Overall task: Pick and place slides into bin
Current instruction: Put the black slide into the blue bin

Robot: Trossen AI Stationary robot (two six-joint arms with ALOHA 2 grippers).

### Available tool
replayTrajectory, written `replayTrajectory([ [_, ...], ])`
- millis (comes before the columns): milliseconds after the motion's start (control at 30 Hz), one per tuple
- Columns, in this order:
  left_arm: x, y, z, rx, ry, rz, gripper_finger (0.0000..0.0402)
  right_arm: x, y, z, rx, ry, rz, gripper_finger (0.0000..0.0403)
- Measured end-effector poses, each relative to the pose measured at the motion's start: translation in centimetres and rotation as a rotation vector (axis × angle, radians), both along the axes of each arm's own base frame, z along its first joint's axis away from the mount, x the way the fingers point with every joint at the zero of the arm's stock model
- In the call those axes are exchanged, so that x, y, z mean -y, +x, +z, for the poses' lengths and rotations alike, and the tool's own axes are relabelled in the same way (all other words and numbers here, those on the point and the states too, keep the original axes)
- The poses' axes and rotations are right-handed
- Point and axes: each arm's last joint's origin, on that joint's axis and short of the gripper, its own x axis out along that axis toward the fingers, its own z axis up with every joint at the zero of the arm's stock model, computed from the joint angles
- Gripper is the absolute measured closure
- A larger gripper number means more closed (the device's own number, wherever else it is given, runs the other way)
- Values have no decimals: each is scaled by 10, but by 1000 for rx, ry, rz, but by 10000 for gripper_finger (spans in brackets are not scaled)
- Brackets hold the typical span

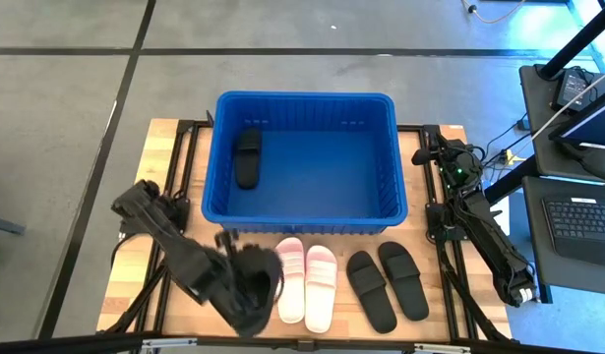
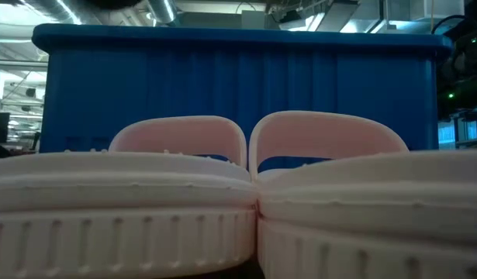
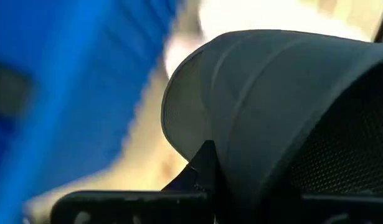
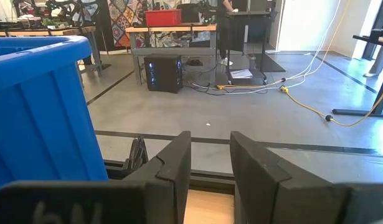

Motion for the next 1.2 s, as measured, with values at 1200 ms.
replayTrajectory([
  [1200, -327, 90, -67, -401, 669, 10, 399, 0, 0, 0, 0, 0, 0, 289],
])
